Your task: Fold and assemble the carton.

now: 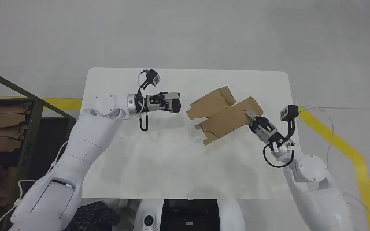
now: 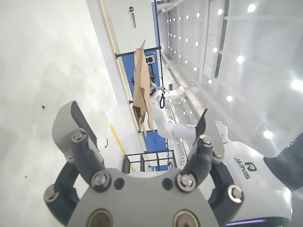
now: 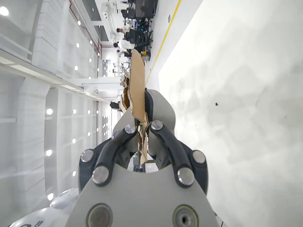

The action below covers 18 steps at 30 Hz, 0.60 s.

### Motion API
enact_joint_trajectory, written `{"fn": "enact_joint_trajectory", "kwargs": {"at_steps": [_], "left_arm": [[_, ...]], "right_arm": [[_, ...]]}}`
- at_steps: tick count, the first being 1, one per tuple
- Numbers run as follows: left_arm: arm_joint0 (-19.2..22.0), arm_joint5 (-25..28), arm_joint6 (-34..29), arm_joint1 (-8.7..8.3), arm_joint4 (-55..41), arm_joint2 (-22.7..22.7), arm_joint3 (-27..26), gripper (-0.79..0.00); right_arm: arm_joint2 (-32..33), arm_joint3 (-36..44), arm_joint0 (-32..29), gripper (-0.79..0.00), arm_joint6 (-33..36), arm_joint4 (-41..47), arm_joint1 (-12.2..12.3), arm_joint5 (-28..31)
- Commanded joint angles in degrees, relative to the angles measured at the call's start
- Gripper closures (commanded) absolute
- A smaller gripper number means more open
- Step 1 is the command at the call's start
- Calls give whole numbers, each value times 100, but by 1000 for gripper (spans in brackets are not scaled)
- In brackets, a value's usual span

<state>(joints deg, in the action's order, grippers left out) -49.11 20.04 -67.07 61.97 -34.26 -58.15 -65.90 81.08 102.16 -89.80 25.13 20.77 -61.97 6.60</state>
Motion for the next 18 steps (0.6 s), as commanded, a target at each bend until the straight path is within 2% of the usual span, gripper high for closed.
{"fn": "enact_joint_trajectory", "kwargs": {"at_steps": [1,11,18], "left_arm": [[-83,-75,54,11,4,33,-106,-785],[-268,-353,224,82,-157,134,-222,-785],[-315,-502,228,123,-234,169,-259,-785]], "right_arm": [[-104,98,-117,0,-312,-88,-26,15],[-378,181,-288,0,-1463,-784,-125,48],[-430,128,-315,0,-1811,-1126,-169,110]]}}
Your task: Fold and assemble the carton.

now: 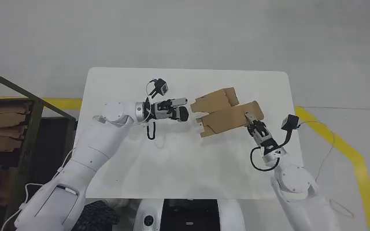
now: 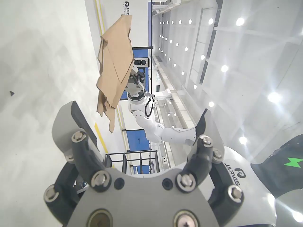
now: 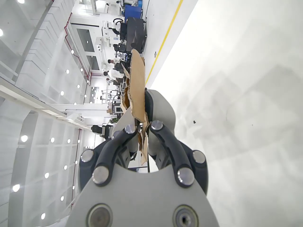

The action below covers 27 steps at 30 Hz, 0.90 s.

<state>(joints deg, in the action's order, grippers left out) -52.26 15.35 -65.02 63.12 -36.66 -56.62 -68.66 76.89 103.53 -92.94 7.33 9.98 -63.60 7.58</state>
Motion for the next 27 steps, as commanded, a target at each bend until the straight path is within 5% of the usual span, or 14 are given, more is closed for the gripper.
{"fn": "enact_joint_trajectory", "kwargs": {"at_steps": [1,27], "left_arm": [[6,-46,40,19,8,29,28,-785],[157,1,132,207,-283,-6,146,-785]], "right_arm": [[-24,-13,-5,0,-51,-72,-13,21],[-238,47,-44,0,-350,-776,-147,-176]]}}
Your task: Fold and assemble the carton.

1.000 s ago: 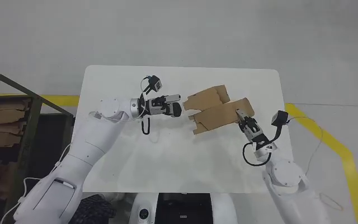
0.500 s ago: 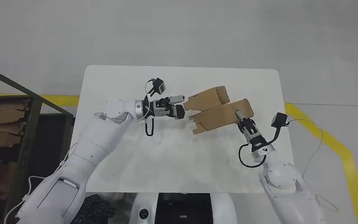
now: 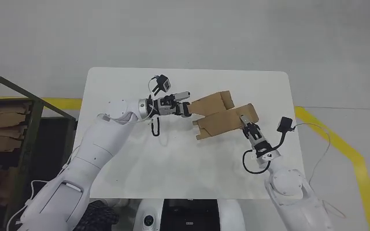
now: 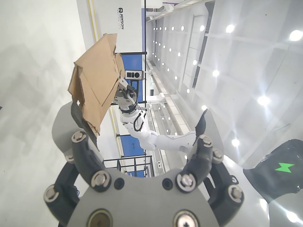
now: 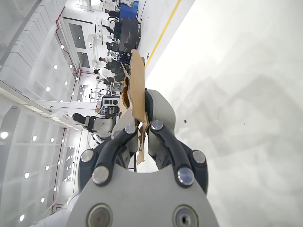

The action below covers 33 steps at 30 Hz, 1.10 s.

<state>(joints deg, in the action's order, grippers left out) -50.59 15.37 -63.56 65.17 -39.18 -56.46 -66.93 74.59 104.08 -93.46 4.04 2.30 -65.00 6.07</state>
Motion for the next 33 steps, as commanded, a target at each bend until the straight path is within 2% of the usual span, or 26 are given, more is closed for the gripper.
{"fn": "enact_joint_trajectory", "kwargs": {"at_steps": [1,11,28,33], "left_arm": [[-15,-2,-22,1,-33,-40,-44,-785],[29,10,109,45,160,-46,-42,-785],[136,67,373,140,612,40,105,-785],[122,72,408,158,663,35,108,-613]], "right_arm": [[-17,-13,16,0,-27,-20,-13,-41],[-76,99,21,0,-52,-137,-62,-87],[102,281,-79,0,181,153,-108,-12],[127,318,-108,0,222,167,-121,6]]}}
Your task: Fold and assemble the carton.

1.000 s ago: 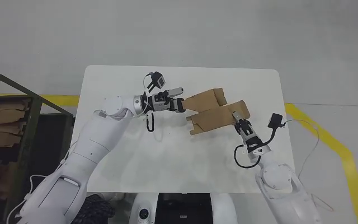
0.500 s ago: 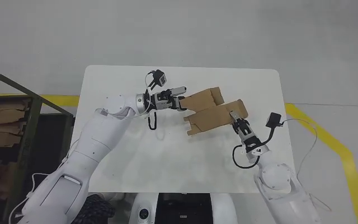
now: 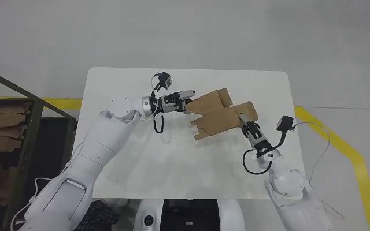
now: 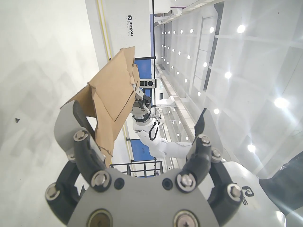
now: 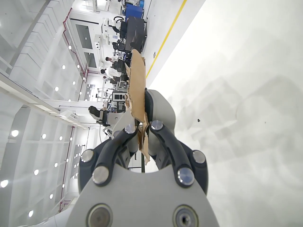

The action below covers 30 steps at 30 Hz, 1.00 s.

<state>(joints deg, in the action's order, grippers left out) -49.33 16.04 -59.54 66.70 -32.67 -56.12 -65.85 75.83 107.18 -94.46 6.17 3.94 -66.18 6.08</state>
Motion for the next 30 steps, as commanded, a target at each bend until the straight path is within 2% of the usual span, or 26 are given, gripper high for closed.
{"fn": "enact_joint_trajectory", "kwargs": {"at_steps": [1,7,10,16,23,30], "left_arm": [[-7,2,6,9,26,8,-1,-594],[-12,-28,10,41,59,39,12,-431],[-9,-34,21,51,113,43,40,-428],[-16,-17,96,49,345,12,71,-369],[-53,-42,143,49,534,-10,1,-200],[-76,-96,126,61,607,-11,-39,-139]], "right_arm": [[10,18,-15,0,13,8,-6,10],[38,71,-56,0,18,14,-23,29],[53,95,-74,0,10,28,-32,32],[101,156,-102,0,23,72,-48,35],[115,223,-125,0,53,65,-67,33],[138,227,-119,0,27,78,-89,10]]}}
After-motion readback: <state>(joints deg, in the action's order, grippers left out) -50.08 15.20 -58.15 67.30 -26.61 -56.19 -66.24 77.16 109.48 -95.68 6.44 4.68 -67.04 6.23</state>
